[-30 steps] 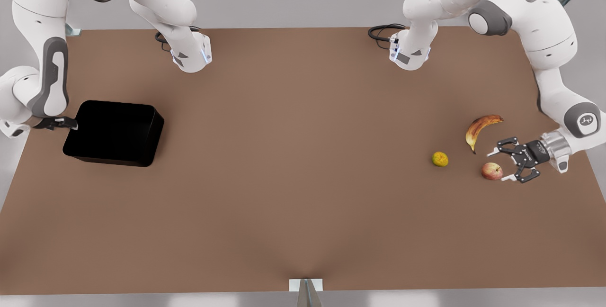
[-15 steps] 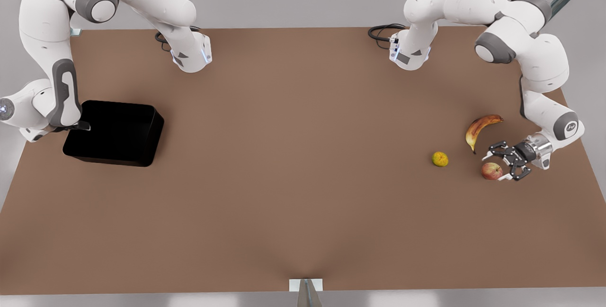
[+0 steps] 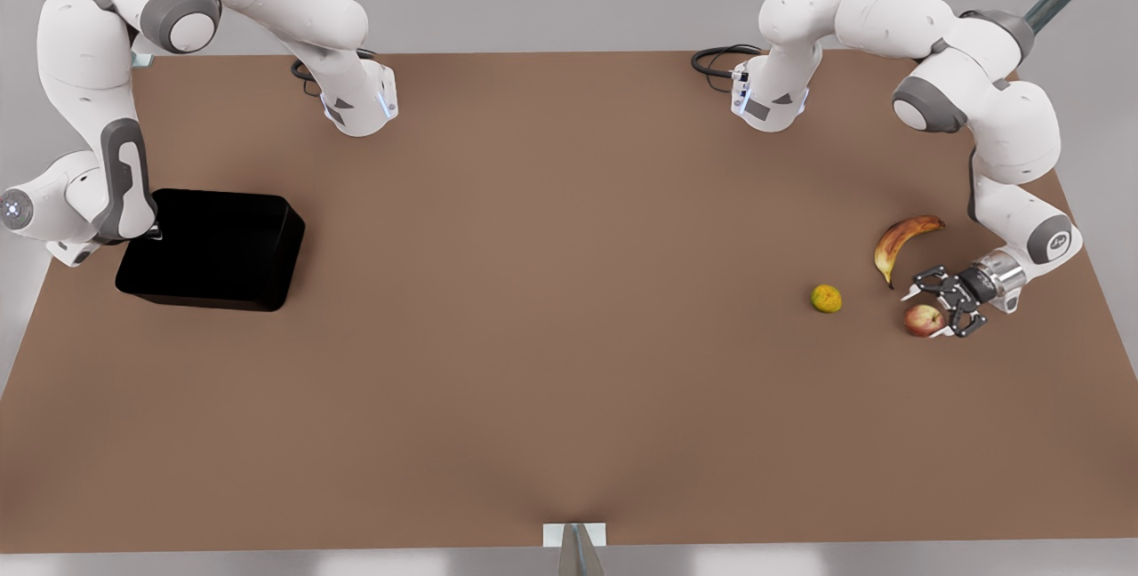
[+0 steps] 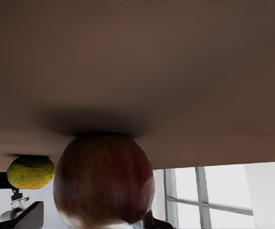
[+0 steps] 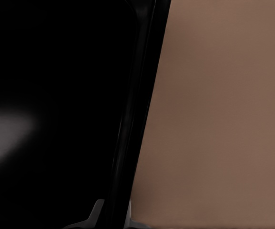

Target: Place the storage box in the middle with the right arm, and place the apple in the storage box with the left arm

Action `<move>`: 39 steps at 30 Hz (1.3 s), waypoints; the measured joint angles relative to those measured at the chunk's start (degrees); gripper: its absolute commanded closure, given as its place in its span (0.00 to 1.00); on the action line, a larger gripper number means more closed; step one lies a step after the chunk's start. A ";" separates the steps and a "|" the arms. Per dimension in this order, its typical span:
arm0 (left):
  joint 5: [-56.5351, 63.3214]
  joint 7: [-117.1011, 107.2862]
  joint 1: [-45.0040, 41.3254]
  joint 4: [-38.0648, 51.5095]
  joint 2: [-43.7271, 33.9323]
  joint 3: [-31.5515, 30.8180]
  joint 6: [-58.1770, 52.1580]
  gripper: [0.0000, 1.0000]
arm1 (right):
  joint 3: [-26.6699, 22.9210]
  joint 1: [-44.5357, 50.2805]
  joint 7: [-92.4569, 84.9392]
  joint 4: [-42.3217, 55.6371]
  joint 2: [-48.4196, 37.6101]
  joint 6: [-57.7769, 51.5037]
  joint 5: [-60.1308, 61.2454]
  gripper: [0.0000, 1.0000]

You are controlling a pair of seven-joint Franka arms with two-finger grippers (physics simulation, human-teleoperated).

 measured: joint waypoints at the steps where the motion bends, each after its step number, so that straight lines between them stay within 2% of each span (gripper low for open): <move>1: -0.22 0.92 0.02 0.05 -0.09 0.20 -0.01 0.00 | -0.01 -0.01 0.04 0.00 0.00 -0.04 -0.07 0.79; 5: -0.66 6.64 -0.06 0.09 -0.57 0.44 -0.23 0.00 | 0.07 -0.01 -1.89 0.25 -0.07 -0.49 0.03 0.79; 10: -0.24 7.42 -0.06 -0.11 1.61 0.09 2.49 0.00 | 0.72 0.70 -1.82 5.41 -0.42 -9.16 0.39 0.79; 15: -0.15 7.66 -0.06 -0.09 1.29 -0.17 2.98 0.00 | 1.22 6.59 -1.75 8.78 -0.87 -14.26 2.17 0.79; 17: -0.36 7.07 -0.22 0.00 1.12 -0.95 3.76 0.06 | 1.22 11.93 -1.61 10.27 -0.87 -15.33 2.27 0.79; 19: -0.49 6.93 -0.24 0.00 1.10 -1.86 4.88 0.23 | 1.22 17.88 -1.62 12.15 -0.97 -17.25 3.68 0.79; 22: -0.60 6.93 -0.25 0.00 1.10 -1.93 5.33 0.41 | 1.39 28.04 -0.84 14.57 -0.79 -17.41 7.13 0.79; 24: -0.42 6.93 -0.23 0.01 1.10 -1.93 5.36 0.48 | 1.46 35.48 2.12 17.11 1.02 -17.43 11.01 0.79; 25: 0.05 6.93 -0.24 0.03 1.10 -1.93 5.33 0.48 | 2.12 38.77 5.57 18.14 1.40 -17.47 11.13 0.79; 28: 2.00 3.87 -0.58 0.11 -1.75 -1.83 4.87 0.47 | 8.93 44.00 17.58 25.80 5.21 -18.51 12.90 0.79; 31: 3.39 -3.21 -1.30 3.12 -4.27 -1.75 4.28 0.47 | 9.92 49.40 24.97 32.60 11.59 -18.09 20.74 0.79; 34: 5.85 -7.58 -5.86 3.13 -10.96 -1.82 6.88 0.46 | 14.07 51.03 32.18 36.60 14.65 -17.67 20.98 0.79; 36: 8.96 -15.24 -10.75 3.14 -17.15 -4.63 14.84 0.46 | 15.42 51.70 33.55 36.74 15.69 -16.37 21.71 0.79; 37: 10.64 -18.38 -12.27 3.18 -18.68 -5.58 17.38 0.46 | 16.21 51.78 33.67 36.79 16.08 -15.76 22.46 0.69; 38: 11.92 -22.08 -13.31 3.21 -20.46 -8.46 20.81 0.46 | 17.33 51.81 33.70 36.77 16.77 -14.09 22.43 0.49; 39: 13.28 -24.95 -14.91 4.75 -21.36 -9.72 22.59 0.46 | 17.76 51.72 33.62 36.82 17.68 -12.48 22.70 0.00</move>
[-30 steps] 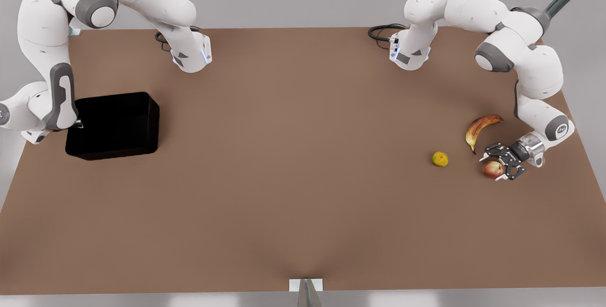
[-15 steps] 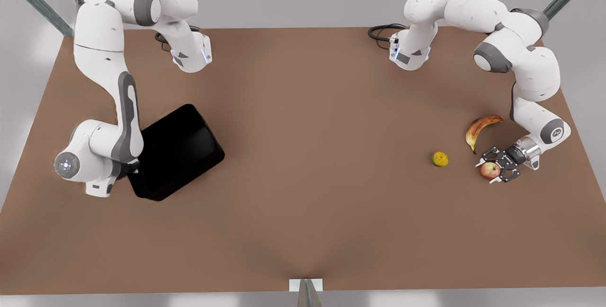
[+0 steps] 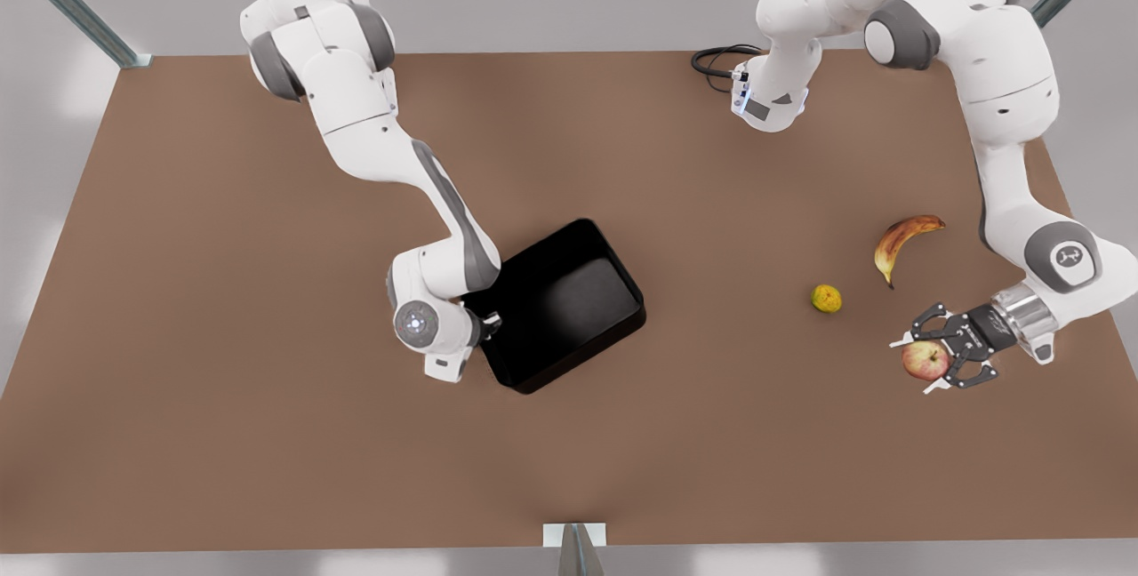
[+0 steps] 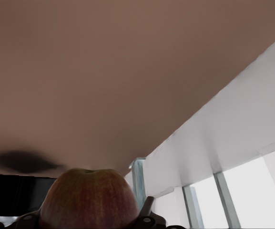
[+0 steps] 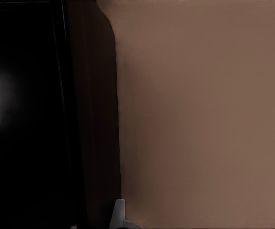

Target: Place the storage box in the middle with the right arm, and place the apple in the storage box with the left arm

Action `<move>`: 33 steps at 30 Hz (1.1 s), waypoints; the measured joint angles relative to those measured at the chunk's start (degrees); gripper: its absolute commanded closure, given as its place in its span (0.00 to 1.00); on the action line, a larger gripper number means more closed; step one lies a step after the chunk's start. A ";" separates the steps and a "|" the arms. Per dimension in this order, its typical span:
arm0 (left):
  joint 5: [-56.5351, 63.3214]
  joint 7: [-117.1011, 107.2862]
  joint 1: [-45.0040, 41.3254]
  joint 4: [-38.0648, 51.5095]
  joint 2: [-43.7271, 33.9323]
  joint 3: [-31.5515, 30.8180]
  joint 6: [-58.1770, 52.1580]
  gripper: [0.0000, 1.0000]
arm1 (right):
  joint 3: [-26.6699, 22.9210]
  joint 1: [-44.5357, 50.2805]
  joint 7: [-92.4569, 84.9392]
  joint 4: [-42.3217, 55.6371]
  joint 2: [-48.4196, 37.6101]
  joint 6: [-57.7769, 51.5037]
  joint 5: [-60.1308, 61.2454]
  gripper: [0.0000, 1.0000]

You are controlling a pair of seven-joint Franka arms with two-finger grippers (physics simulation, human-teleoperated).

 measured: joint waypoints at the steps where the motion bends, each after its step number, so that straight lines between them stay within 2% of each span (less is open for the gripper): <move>1: 2.50 -1.30 -0.17 2.11 -0.85 -3.22 0.39 0.46 | 0.40 0.05 -0.14 -0.17 0.37 1.92 0.19 0.00; 5: 18.27 -14.41 -0.62 9.76 -2.11 -18.79 1.80 0.45 | 0.42 0.04 -0.26 -0.09 0.16 1.79 0.07 0.00; 7: 26.21 -21.94 -7.65 9.86 -3.72 -19.66 2.16 0.45 | 0.37 -0.47 -0.53 -0.03 -3.13 -0.04 0.26 0.00; 8: 29.16 -27.48 -10.88 9.87 -4.40 -19.74 4.90 0.45 | 0.02 -1.75 -0.38 0.01 -6.66 -4.49 0.26 0.00; 10: 33.53 -43.36 -14.59 10.90 -4.67 -27.99 9.32 0.45 | -1.64 -10.51 -0.94 0.01 -16.96 -20.27 -0.51 0.00; 11: 33.80 -51.04 -17.30 13.03 -4.07 -30.01 10.40 0.45 | -4.47 -14.09 -0.76 -0.06 -21.75 -27.65 -3.18 0.00; 13: 29.21 -60.54 -23.96 14.81 -3.26 -29.99 15.98 0.45 | -4.61 -20.91 -0.62 -1.75 -30.69 -34.92 -13.45 0.00; 15: 15.40 -66.39 -30.59 16.77 -0.35 -29.90 19.28 0.42 | -4.61 -24.50 -0.76 -5.30 -37.87 -37.10 -19.24 0.00; 16: 6.53 -66.47 -34.09 16.46 1.03 -29.71 19.35 0.35 | -4.77 -24.77 -0.87 -5.07 -38.86 -39.08 -21.16 0.00; 17: -1.00 -66.18 -36.34 16.26 3.24 -29.75 19.34 0.00 | -4.85 -24.44 -0.88 -4.88 -38.86 -39.90 -21.27 0.00; 19: -7.68 -65.66 -36.82 15.19 4.34 -29.87 19.25 0.00 | -5.27 -24.47 -0.88 -4.49 -39.27 -39.95 -22.00 0.00; 20: -7.18 -65.66 -36.81 15.14 4.26 -29.90 19.09 0.00 | -5.25 -25.08 -0.88 -4.48 -39.31 -39.95 -22.07 0.00; 21: -3.70 -64.30 -36.72 15.19 3.97 -29.93 18.33 0.00 | -5.28 -24.88 -0.88 -4.48 -39.22 -39.95 -22.07 0.00; 23: 13.25 -56.92 -36.21 15.33 3.32 -29.23 12.76 0.00 | -5.24 -24.30 -0.92 -4.48 -39.12 -39.95 -22.07 0.00; 25: 33.18 -55.96 -36.08 14.13 3.57 -29.05 13.04 0.00 | -7.09 -23.62 -0.40 -3.39 -36.62 -40.85 -21.56 0.00; 28: 55.46 -55.80 -35.77 14.02 5.09 -29.15 15.88 0.00 | -7.35 -23.66 -0.12 0.83 -30.48 -42.04 -21.82 0.00; 30: 66.23 -56.78 -35.87 13.99 6.10 -29.28 17.90 0.00 | -7.66 -24.07 -0.05 7.94 -25.83 -41.80 -21.89 0.00; 33: 76.68 -61.88 -36.33 14.60 7.72 -29.87 19.19 0.00 | -7.76 -24.31 -0.07 9.32 -25.41 -40.40 -22.85 0.00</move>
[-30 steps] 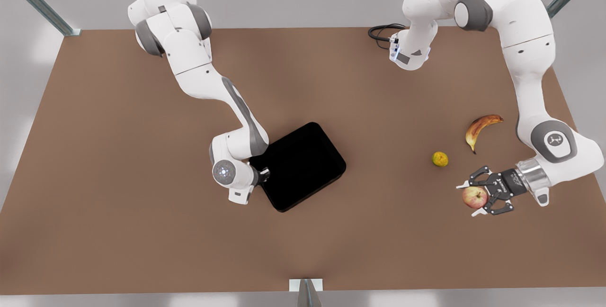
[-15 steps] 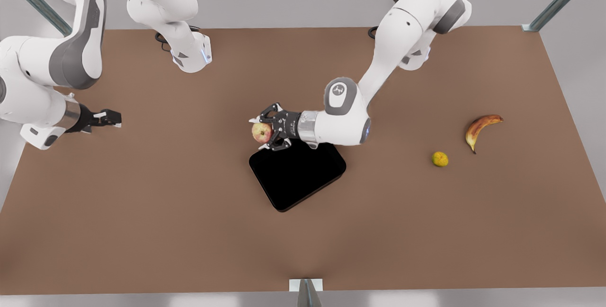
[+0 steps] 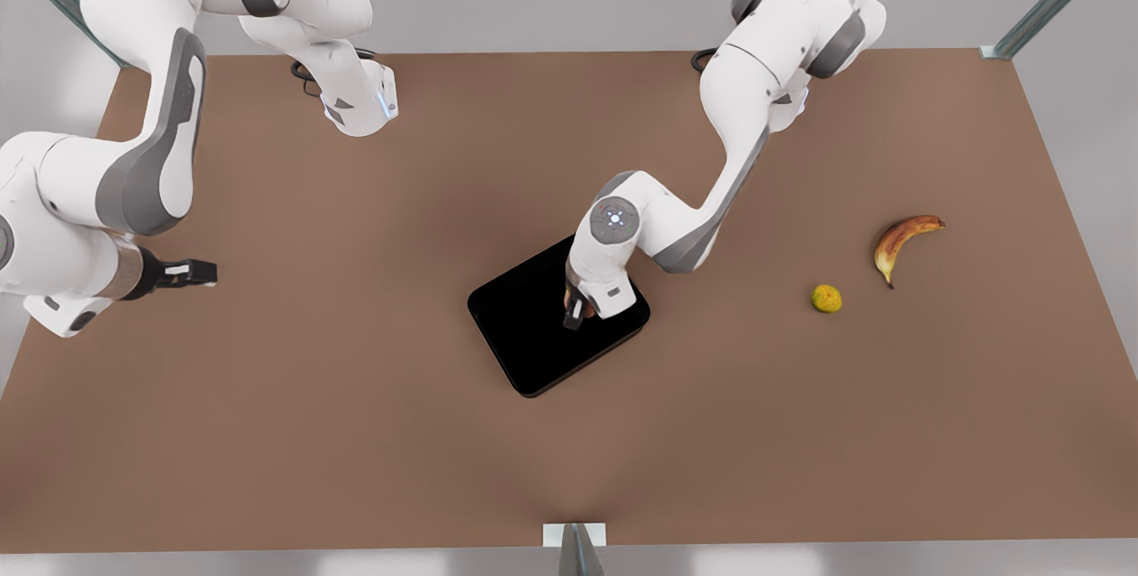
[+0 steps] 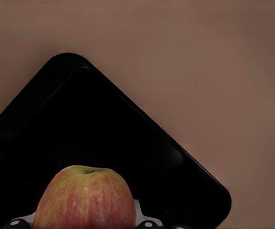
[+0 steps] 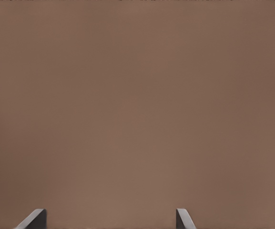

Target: Place the storage box in the middle with the right arm, and place the apple in the storage box with the left arm

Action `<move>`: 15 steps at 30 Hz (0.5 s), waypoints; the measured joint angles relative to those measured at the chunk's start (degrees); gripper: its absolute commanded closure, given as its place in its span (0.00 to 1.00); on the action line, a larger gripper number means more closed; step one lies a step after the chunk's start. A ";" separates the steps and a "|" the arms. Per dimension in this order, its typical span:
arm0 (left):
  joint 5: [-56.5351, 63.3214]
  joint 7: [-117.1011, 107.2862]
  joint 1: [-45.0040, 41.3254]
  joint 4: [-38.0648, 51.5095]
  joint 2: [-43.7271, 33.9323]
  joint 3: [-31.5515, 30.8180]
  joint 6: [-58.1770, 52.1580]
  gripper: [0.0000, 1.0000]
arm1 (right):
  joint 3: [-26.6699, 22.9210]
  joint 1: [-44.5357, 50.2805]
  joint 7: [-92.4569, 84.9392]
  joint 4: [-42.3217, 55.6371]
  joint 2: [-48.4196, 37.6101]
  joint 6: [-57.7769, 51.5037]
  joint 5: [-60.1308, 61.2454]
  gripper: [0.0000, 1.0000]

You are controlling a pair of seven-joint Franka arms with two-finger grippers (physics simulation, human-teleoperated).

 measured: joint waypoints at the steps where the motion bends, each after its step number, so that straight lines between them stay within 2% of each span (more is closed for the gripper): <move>1: 1.98 -4.62 -0.22 0.08 0.56 -0.36 2.52 0.00 | 0.01 0.04 0.03 0.00 0.29 0.59 -0.21 0.00; 5: 6.91 -14.20 -2.67 1.78 2.78 -0.45 7.50 0.00 | 0.10 0.27 -0.14 0.52 0.26 0.80 -0.10 0.00; 9: 8.74 -10.53 -2.00 1.19 -2.05 0.29 5.67 0.00 | 0.30 0.46 0.16 0.61 0.35 1.24 -0.16 0.00; 11: 8.88 7.37 3.53 -0.32 -7.61 0.05 -2.79 0.00 | 0.13 0.49 0.16 1.03 0.27 1.24 -0.10 0.00; 15: 2.08 63.06 25.29 -0.51 -22.27 0.69 -21.99 0.01 | -0.61 -0.33 -0.62 3.73 0.35 0.97 0.31 0.00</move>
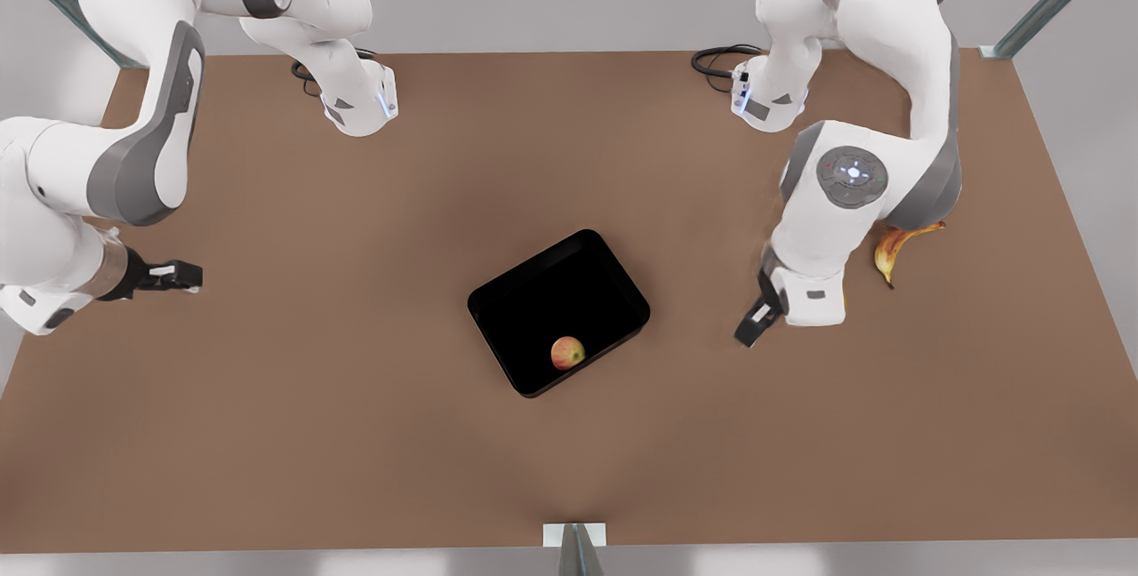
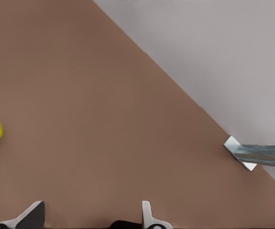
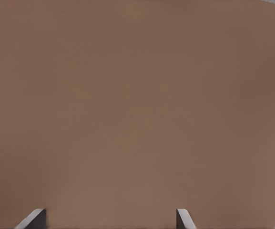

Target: Place the storage box in the middle with the right arm, and place the apple in the storage box with the left arm

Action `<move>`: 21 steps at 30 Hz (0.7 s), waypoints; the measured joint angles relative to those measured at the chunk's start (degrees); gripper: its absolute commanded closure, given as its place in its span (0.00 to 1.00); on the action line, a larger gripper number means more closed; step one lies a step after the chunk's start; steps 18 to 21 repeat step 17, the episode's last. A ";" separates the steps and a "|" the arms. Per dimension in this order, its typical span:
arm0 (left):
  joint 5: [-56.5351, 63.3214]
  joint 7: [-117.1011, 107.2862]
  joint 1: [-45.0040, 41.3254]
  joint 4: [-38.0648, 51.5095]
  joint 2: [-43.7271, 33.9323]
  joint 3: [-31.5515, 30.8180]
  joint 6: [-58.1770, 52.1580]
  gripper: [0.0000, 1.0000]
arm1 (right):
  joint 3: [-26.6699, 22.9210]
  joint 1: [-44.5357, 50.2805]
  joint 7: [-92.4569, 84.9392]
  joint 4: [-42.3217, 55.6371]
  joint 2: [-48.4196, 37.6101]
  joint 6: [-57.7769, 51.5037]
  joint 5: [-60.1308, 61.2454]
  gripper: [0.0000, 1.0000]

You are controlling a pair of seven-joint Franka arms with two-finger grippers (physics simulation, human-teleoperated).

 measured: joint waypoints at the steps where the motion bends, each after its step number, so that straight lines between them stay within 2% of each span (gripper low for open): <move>1: -1.86 9.05 1.64 -0.83 -4.30 2.15 -3.16 0.01 | -0.25 -0.10 0.56 -0.20 -0.33 0.00 3.86 0.00; 3: -4.43 37.80 6.22 -6.00 -14.47 3.31 -12.89 0.01 | -0.35 -0.06 0.61 0.03 -0.53 0.00 4.30 0.00; 5: -5.92 50.33 8.59 -8.37 -18.76 5.84 -18.68 0.00 | -0.40 -0.09 0.68 0.39 -1.00 0.17 4.34 0.00; 7: -6.52 51.07 12.84 -11.15 -18.02 6.02 -15.00 0.00 | 0.94 -1.05 0.68 -0.57 -4.33 0.01 2.89 0.00; 8: -6.70 51.72 14.90 -12.67 -16.56 5.92 -12.29 0.00 | 5.26 -4.70 0.68 -3.54 -7.82 1.11 0.30 0.00; 9: -6.93 51.70 16.11 -13.10 -15.31 5.91 -8.48 0.00 | 6.11 -5.57 0.68 -4.38 -8.56 1.48 0.04 0.00; 11: -7.58 51.92 12.57 -12.96 -14.84 5.90 -8.00 0.00 | 6.16 -5.42 0.68 -4.35 -8.61 1.50 0.03 0.00; 13: -7.94 51.87 3.33 -12.83 -14.65 5.84 -7.82 0.00 | 6.16 -5.62 0.68 -4.30 -8.61 1.58 0.03 0.00; 14: -8.05 51.88 0.48 -10.03 -11.65 6.32 -7.79 0.00 | 6.11 -5.60 0.68 -4.26 -8.56 1.50 0.03 0.00; 15: -8.10 51.79 2.43 -6.50 -8.78 7.67 -8.75 0.00 | 6.16 -5.61 0.68 -4.26 -8.52 1.50 -0.05 0.00; 16: -8.13 51.65 6.39 -6.45 -9.07 7.85 -8.81 0.00 | 6.09 -5.58 0.68 -4.25 -8.44 1.51 -0.06 0.00; 21: -8.16 51.61 5.44 -6.45 -9.05 7.82 -8.81 0.00 | 6.12 -5.60 0.68 -4.21 -8.39 1.50 0.03 0.00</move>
